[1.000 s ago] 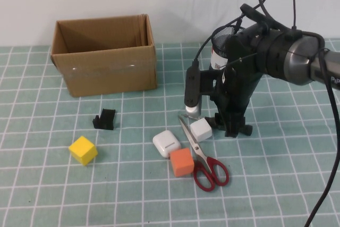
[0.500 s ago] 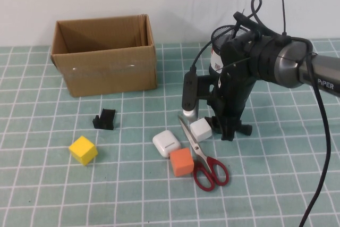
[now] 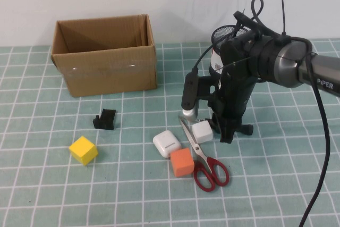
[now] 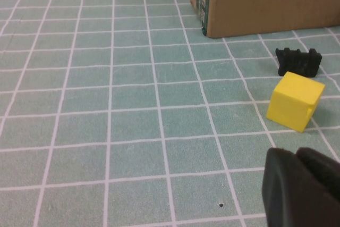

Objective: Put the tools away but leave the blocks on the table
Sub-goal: Pick up the black Screwdriver from the table, then place the picked object into the round holder

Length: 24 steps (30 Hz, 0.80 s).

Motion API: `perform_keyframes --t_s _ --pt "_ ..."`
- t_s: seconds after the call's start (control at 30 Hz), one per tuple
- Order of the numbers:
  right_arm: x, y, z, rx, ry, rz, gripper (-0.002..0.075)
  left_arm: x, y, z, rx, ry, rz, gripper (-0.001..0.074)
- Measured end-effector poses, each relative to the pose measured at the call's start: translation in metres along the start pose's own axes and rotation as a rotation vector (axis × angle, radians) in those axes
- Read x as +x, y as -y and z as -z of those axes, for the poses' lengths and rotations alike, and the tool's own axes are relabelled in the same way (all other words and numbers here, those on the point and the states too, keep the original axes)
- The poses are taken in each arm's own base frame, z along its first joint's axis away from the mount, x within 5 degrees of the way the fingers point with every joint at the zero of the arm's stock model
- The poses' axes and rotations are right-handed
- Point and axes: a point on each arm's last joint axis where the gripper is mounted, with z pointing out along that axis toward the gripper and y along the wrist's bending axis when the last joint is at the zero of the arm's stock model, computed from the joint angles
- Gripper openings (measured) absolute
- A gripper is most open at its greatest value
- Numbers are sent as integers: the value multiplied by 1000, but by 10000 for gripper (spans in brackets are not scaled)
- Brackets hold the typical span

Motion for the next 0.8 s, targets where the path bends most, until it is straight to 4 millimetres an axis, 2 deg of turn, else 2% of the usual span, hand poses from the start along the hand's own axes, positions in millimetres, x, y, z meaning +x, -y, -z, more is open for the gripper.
perform_keyframes --t_s 0.1,0.2,0.37,0.5,0.7,0.8 --pt "3 -3 7 -18 -23 -65 153 0 0 0 0 0 0 -3" --pt "6 -5 27 -15 -14 -168 153 0 0 0 0 0 0 -3" --pt "8 -6 87 8 165 -343 153 0 0 0 0 0 0 -3" --pt "15 -3 119 71 318 -433 153 0 0 0 0 0 0 -3" --pt "51 2 140 197 480 -635 153 0 0 0 0 0 0 -4" --pt "69 7 146 281 618 -750 153 0 0 0 0 0 0 -3"
